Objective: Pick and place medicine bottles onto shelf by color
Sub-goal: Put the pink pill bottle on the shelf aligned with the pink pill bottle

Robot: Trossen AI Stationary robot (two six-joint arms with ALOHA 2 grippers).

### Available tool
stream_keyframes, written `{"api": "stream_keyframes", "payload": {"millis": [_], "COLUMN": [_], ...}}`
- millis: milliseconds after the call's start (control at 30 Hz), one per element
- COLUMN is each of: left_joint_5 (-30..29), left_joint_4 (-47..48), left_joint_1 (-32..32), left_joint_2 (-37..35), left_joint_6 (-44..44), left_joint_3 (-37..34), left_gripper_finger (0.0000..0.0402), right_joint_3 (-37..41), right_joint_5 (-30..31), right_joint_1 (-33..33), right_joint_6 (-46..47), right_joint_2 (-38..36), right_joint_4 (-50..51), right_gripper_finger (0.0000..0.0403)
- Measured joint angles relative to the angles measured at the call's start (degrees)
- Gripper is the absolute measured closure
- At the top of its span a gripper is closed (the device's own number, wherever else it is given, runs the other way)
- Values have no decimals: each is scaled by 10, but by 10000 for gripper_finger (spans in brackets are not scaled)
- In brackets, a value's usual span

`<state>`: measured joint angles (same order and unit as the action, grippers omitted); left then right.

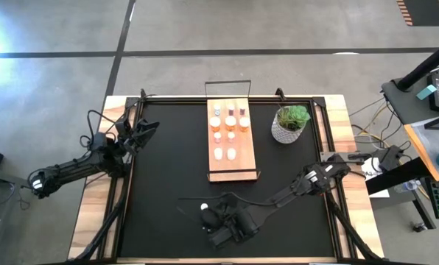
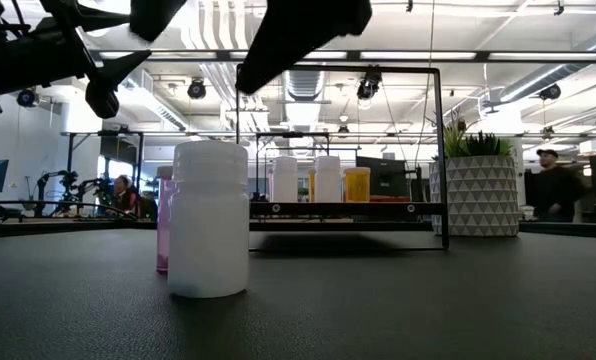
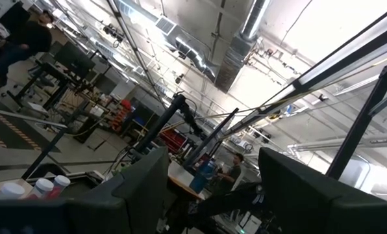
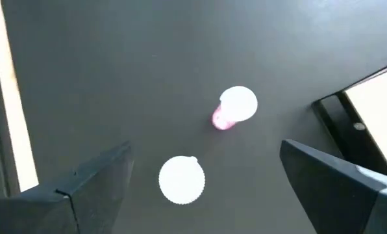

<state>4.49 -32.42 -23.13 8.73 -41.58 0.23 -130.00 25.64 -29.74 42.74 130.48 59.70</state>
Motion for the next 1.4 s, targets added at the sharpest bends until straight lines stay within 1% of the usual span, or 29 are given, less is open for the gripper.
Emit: {"api": "stream_keyframes", "payload": {"millis": [67,200,400,467,533,667,733,900,1067,1200,1300,1400], "left_joint_5": [0,0,0,0,0,0,0,0,0,0,0,0], "left_joint_4": [0,0,-1,0,0,0,0,0,0,0,0,0], "left_joint_1": [0,0,0,0,0,0,0,0,0,0,0,0], "left_joint_2": [0,0,0,0,0,0,0,0,0,0,0,0], "left_joint_6": [0,0,0,0,0,0,0,0,0,0,0,0], "left_joint_3": [0,0,0,0,0,0,0,0,0,0,0,0], "left_gripper_finger": [178,178,178,178,178,178,178,178,178,178,178,178], "right_joint_3": [0,0,1,1,1,1,1,1,1,4,7,9], "right_joint_5": [8,45,130,133,117,37,9,-3,-37,-45,-51,-51], "right_joint_1": [0,2,4,9,18,50,64,78,80,80,80,80], "right_joint_6": [0,5,36,48,63,100,113,119,147,167,183,189], "right_joint_2": [10,36,56,58,58,60,60,60,62,62,62,62], "right_joint_4": [-6,-15,-36,-39,-40,-46,-45,-48,-50,-51,-51,-52], "right_gripper_finger": [26,26,26,26,26,26,26,26,26,28,41,67]}}
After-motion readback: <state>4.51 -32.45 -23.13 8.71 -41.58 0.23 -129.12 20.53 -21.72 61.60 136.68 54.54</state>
